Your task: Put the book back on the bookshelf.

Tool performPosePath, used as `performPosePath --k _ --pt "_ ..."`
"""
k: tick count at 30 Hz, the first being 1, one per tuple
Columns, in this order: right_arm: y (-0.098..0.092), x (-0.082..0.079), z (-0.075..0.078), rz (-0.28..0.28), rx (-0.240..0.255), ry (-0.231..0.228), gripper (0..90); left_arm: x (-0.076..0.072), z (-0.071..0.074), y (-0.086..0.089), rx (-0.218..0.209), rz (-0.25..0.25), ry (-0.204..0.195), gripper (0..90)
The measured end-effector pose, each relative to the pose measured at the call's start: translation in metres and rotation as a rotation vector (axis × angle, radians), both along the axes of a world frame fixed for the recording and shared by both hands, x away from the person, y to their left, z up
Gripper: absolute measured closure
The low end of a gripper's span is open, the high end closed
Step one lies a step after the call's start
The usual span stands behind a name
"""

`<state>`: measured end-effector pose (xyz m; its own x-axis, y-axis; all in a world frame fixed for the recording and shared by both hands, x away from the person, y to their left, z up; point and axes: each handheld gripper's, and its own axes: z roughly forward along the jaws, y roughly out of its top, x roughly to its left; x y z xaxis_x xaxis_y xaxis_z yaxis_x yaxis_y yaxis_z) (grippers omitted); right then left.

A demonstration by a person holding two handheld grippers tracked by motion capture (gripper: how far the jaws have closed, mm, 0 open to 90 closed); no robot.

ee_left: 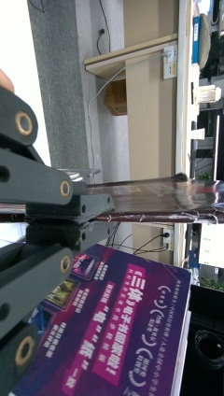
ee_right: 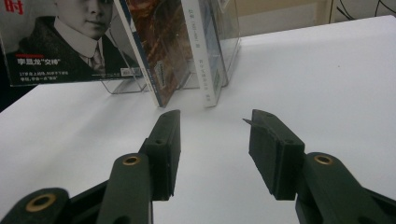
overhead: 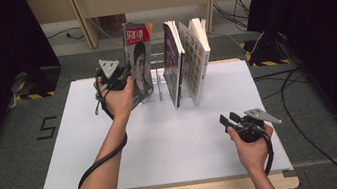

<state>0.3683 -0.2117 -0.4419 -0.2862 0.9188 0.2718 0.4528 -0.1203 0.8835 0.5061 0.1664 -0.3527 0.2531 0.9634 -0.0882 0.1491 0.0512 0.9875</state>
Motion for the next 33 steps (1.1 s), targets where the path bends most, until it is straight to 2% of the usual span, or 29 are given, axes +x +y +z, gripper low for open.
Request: performPosePath --k 8,16,19,25,28,30,33 --pt "-0.001 -0.001 0.002 -0.008 0.005 -0.008 54.3 -0.028 -0.019 0.010 0.032 -0.023 -0.030 85.8" --pt "0.001 -0.002 0.002 -0.003 -0.001 -0.008 54.4 -0.048 -0.046 0.016 0.046 -0.044 0.017 83.8" --pt "0.001 -0.001 0.002 -0.004 0.003 -0.003 54.4 -0.052 -0.052 0.018 0.038 -0.047 0.020 82.9" --pt "0.002 -0.001 0.000 -0.001 -0.001 0.000 54.4 -0.050 -0.050 0.019 0.035 -0.057 0.019 79.9" --pt "0.003 -0.001 0.001 0.000 0.000 0.000 54.3 -0.042 -0.044 0.022 0.004 -0.058 0.030 69.3" --pt "0.002 -0.001 0.000 -0.001 -0.003 0.001 54.2 -0.036 -0.038 0.024 0.001 -0.041 0.026 66.9" --pt "0.002 -0.001 0.000 0.003 -0.003 0.003 54.1 -0.026 -0.029 0.027 -0.030 -0.024 0.033 67.2"
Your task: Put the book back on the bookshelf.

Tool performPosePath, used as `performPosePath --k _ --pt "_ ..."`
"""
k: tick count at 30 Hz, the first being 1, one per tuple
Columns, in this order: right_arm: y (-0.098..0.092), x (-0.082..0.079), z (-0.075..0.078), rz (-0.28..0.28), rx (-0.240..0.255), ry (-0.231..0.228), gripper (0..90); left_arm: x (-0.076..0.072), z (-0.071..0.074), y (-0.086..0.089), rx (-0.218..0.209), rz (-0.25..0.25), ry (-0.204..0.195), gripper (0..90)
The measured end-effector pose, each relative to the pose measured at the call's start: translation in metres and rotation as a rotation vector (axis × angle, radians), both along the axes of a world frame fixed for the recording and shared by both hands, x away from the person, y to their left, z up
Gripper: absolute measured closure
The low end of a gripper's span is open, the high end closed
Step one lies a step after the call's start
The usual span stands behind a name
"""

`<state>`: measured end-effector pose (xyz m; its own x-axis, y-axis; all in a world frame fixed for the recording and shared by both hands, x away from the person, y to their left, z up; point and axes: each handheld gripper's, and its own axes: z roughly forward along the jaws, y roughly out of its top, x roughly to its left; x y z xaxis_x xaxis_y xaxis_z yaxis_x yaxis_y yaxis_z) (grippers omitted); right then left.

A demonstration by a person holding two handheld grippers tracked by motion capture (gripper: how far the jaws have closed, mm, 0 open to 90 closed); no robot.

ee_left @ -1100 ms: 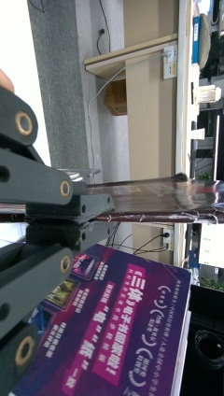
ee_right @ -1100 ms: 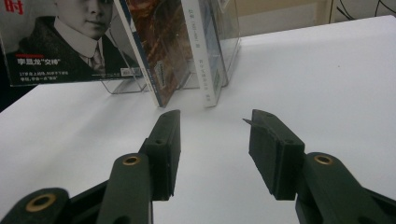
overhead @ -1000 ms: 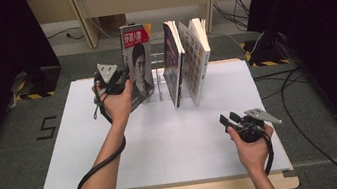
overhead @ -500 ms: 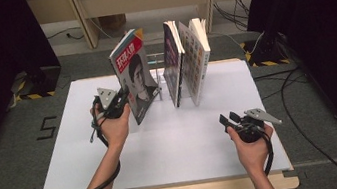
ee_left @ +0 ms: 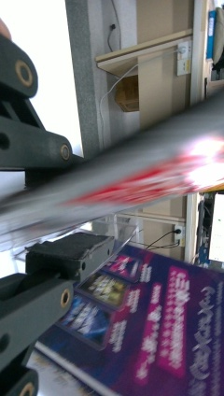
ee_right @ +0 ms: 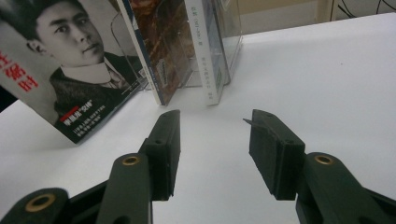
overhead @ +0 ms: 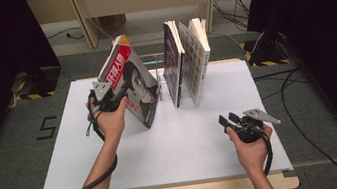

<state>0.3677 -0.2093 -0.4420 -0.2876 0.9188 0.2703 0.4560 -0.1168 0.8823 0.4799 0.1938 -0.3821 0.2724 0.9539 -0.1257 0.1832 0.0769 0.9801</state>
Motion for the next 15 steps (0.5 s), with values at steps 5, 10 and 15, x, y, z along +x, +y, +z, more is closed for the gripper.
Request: performPosePath --k 5,10,15 --pt "-0.001 0.001 -0.001 0.000 0.000 0.005 53.8 0.005 0.008 0.000 -0.019 0.003 0.011 78.7" --pt "-0.001 0.001 -0.001 -0.001 0.003 0.011 53.7 0.004 0.009 -0.002 -0.057 -0.006 0.019 82.3" --pt "-0.001 0.001 -0.001 -0.001 0.002 0.007 53.7 0.006 0.014 -0.008 -0.081 -0.033 0.021 85.8"
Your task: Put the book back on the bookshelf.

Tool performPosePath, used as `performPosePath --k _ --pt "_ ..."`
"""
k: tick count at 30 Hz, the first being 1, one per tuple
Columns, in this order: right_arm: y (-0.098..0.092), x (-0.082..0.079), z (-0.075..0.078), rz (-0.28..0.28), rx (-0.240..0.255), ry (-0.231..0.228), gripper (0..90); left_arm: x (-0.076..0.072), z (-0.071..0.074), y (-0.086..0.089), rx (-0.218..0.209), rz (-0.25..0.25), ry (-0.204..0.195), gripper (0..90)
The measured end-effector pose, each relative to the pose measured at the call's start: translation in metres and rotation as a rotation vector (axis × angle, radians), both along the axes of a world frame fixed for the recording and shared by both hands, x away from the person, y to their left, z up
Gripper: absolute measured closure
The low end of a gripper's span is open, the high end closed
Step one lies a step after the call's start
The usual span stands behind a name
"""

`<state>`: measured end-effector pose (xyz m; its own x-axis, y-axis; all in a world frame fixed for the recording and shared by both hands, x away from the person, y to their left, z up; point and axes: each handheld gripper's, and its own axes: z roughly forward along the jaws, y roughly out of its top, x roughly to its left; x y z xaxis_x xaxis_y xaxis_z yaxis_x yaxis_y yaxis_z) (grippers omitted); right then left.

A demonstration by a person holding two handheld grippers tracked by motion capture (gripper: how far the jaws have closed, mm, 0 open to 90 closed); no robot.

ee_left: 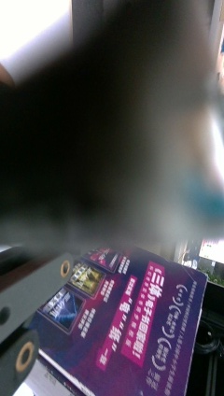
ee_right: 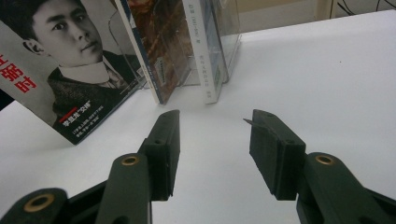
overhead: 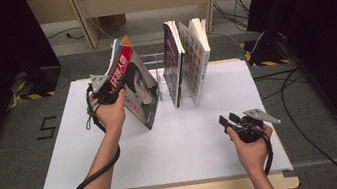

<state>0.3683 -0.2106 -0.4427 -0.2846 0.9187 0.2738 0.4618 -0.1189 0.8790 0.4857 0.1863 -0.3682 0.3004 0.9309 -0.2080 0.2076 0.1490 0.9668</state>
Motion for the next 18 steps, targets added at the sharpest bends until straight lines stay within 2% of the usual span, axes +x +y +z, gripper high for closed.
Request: performPosePath --k 3,9,15,18 --pt "-0.001 0.000 0.000 -0.001 -0.002 -0.002 53.7 0.003 0.009 -0.006 0.038 -0.007 -0.016 86.2" --pt "-0.001 0.000 0.000 -0.001 -0.003 -0.004 53.8 0.014 0.021 -0.016 0.076 0.003 -0.040 86.3" --pt "-0.003 0.000 0.001 -0.004 -0.001 -0.010 53.9 0.023 0.024 -0.024 0.079 0.000 -0.059 86.2" --pt "-0.003 0.000 0.001 -0.006 0.000 -0.011 54.0 0.028 0.025 -0.028 0.099 0.000 -0.063 86.2"
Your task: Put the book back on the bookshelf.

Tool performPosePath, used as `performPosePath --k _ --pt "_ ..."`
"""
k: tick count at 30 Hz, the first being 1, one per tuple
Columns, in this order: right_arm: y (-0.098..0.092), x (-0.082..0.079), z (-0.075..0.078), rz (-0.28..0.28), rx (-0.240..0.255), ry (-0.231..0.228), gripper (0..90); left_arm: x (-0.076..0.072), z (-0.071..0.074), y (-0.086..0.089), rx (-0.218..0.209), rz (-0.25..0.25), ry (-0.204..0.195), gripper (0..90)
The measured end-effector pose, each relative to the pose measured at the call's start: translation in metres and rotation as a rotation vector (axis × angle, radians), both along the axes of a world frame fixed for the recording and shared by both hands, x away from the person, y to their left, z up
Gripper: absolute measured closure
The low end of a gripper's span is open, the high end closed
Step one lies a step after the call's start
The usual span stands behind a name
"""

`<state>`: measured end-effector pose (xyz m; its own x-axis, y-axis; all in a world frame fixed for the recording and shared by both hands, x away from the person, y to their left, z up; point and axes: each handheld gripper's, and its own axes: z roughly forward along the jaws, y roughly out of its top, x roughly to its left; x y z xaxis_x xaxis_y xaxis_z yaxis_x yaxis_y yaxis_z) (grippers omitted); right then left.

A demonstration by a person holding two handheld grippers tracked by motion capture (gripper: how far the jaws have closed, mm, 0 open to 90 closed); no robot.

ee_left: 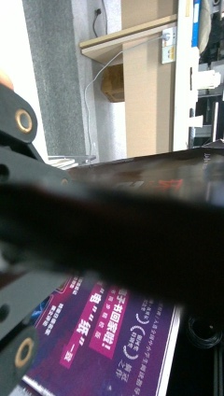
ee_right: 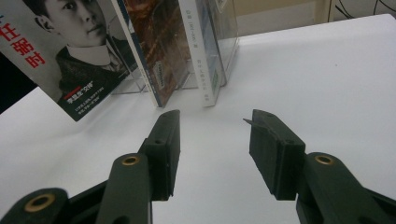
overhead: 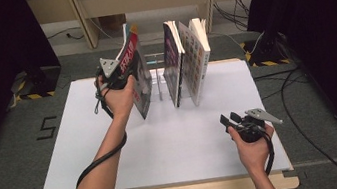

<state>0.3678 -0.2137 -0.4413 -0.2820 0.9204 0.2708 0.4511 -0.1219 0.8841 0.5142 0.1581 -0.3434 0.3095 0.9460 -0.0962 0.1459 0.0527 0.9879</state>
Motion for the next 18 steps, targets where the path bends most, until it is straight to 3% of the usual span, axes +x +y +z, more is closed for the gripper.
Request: performPosePath --k 11,18 --pt "-0.002 0.000 -0.001 -0.002 0.006 0.005 53.9 0.013 -0.009 -0.004 0.029 0.037 -0.027 86.0" --pt "0.000 0.000 0.000 0.004 0.004 0.004 53.9 0.008 -0.011 0.004 0.022 0.043 0.008 85.2"
